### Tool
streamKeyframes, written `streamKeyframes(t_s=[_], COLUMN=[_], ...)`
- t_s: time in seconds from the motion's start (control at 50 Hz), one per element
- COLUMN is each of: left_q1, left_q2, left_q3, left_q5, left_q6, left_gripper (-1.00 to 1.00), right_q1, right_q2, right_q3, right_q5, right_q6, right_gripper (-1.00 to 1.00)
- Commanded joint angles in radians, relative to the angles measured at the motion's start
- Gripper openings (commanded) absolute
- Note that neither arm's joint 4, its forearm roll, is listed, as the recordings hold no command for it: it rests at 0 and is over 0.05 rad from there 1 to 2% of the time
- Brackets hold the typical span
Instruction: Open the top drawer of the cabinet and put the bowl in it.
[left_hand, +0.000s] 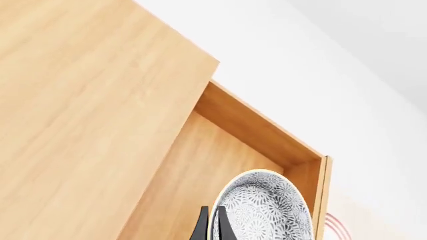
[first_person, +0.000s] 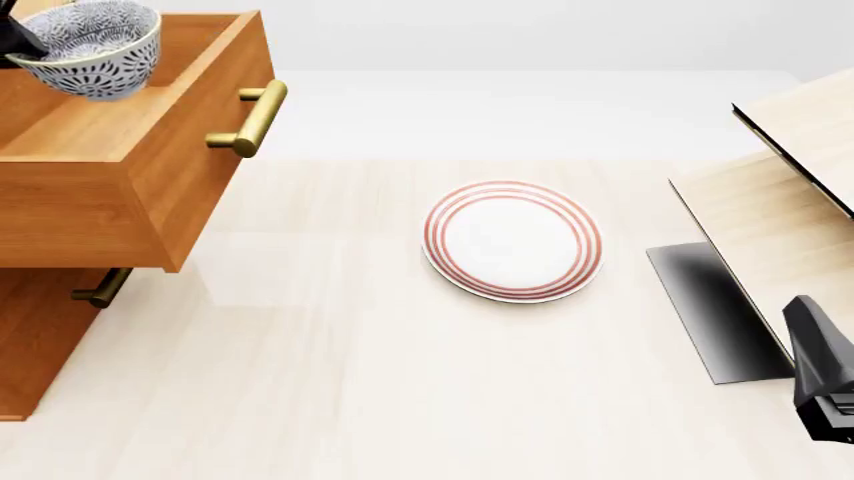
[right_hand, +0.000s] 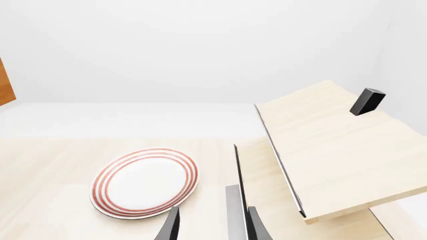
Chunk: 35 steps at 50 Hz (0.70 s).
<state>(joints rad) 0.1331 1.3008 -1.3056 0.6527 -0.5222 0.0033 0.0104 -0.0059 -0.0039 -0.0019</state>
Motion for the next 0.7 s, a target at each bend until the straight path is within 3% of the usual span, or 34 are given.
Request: streamKeyframes(t_s=[0.02,0.7], left_q1=[0.003,-0.003], left_q2=[0.026,0.103], left_q3=[0.003,0.040], left_q5=[-0.025,-0.100], left_q6=[0.001,-0.005], left_gripper=[-1.00,-1.00], right_q1=[0.000,0.000], right_q2=[-0.002,-0.002], right_q3=[0.001,0.001], right_q5=[0.001,0.001], right_q6=[0.001,0.000], right_gripper=[1.00,1.00])
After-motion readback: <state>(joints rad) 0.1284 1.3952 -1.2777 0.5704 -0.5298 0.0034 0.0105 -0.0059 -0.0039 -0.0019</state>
